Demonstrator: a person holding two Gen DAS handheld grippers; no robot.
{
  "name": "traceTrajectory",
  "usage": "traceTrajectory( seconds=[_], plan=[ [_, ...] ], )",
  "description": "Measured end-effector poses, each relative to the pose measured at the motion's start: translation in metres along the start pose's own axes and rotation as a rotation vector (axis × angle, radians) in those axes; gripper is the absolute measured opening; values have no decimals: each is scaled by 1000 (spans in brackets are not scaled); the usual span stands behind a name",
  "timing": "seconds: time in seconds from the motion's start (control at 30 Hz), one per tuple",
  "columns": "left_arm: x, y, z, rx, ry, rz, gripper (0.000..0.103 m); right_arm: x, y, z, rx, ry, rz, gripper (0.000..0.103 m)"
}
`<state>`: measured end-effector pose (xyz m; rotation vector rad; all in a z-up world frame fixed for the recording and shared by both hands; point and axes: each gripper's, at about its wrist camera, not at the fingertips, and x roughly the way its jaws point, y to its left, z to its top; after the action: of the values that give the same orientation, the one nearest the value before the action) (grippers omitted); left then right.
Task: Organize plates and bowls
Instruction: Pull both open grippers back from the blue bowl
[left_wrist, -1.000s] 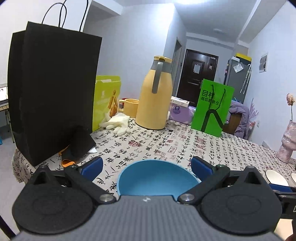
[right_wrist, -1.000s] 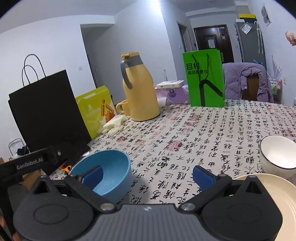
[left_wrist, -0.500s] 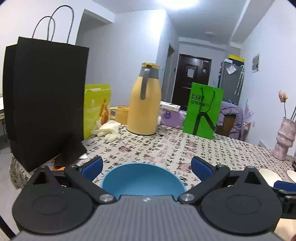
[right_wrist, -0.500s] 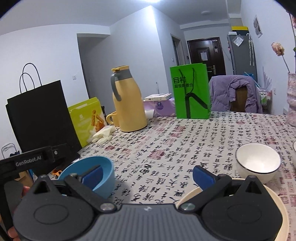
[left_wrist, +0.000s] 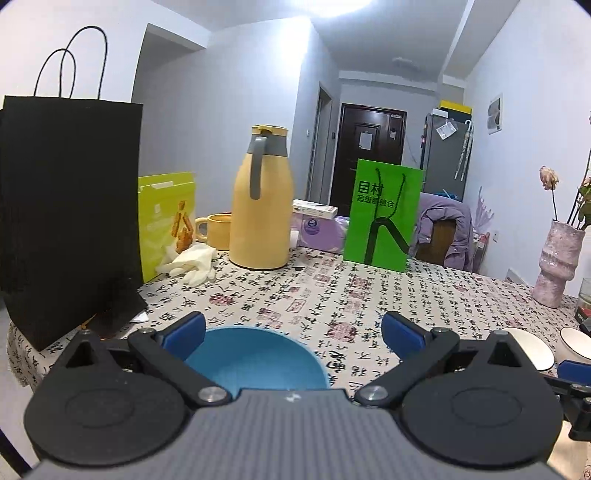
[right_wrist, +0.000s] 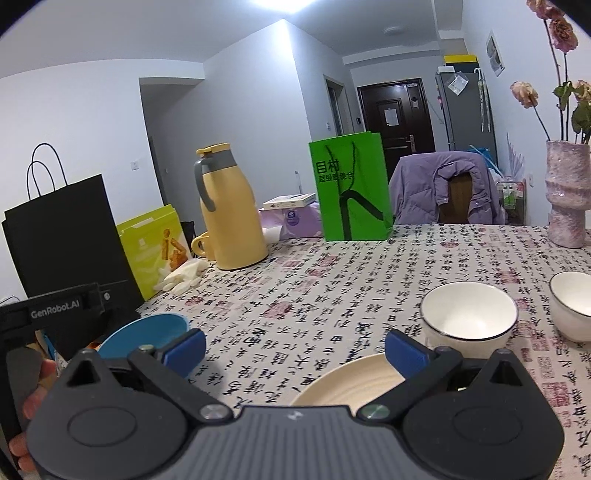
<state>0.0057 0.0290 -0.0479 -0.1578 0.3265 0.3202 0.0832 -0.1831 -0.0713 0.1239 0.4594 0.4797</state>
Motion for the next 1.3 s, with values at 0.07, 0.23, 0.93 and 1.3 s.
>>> traceTrajectory(
  seconds=[0.07,0.23,0.93,1.3],
  plan=[
    [1,-5,0,6,0,-3,103,-3,-6,1,-2,-5,-3,103],
    [4,-18,-1,15,-1,-12,103,-8,-21,5,-11,-15,-17,103],
    [24,-70,1,12,20,-91,103,-13,-76,21,0,-26,11,103],
    [36,-92,6,9,33,-115,103,-2,-92,39,-38,-13,11,103]
  ],
)
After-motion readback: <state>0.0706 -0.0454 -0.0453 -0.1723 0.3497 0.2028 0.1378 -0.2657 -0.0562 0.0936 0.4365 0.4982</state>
